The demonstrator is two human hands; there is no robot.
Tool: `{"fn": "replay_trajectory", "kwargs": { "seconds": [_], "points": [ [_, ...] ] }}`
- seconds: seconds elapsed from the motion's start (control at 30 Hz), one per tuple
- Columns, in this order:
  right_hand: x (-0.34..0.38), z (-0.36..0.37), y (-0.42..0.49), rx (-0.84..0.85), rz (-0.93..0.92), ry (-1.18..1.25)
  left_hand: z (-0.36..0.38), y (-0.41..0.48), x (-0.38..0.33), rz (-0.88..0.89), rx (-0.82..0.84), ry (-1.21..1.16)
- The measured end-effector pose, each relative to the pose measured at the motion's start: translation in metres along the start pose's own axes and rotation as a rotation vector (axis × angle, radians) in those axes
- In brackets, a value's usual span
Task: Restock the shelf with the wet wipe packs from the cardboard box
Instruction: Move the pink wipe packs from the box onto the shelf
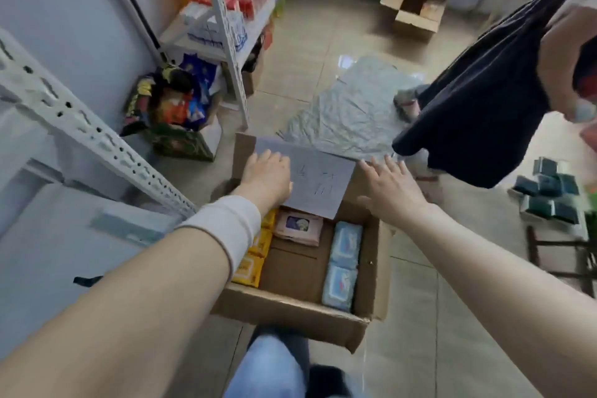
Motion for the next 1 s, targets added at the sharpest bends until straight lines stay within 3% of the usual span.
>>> {"fn": "replay_trajectory", "kwargs": {
  "seconds": [0.17, 0.37, 0.47, 0.7, 0.9, 1.0],
  "points": [
    [-0.004, 0.142, 0.027, 0.259, 0.102, 0.179, 0.13, 0.04, -0.025, 0.074, 0.274, -0.102],
    [0.039, 0.357, 0.077, 0.571, 0.201, 0.472, 0.332, 0.103, -0.036, -0.017, 0.546, -0.214],
    [0.043, 0.421, 0.132, 0.5, 0.41, 0.713, 0.389, 0.149, -0.037, -0.059, 0.504, -0.25],
    [0.031, 0.47, 0.22, 0.037, 0.808, 1.169, 0.429, 0.205, -0.037, -0.069, 0.323, -0.375],
    [0.043, 0.47, 0.181, 0.154, 0.829, 1.764, 0.433, 0.217, -0.037, -0.104, 0.361, -0.36],
    [0.042, 0.487, 0.141, 0.308, 0.911, 1.814, 0.451, 0.22, -0.034, -0.305, 0.42, -0.475]
  ]
}}
Point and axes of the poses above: each hand's wrist, its own y-axis towards the middle knuckle, its own z-axis out of the palm, x = y × z, the point moved 8 cm from there along y, towards the middle knuckle, and after that the axes turned 5 degrees about y, right-handed, at the moved point
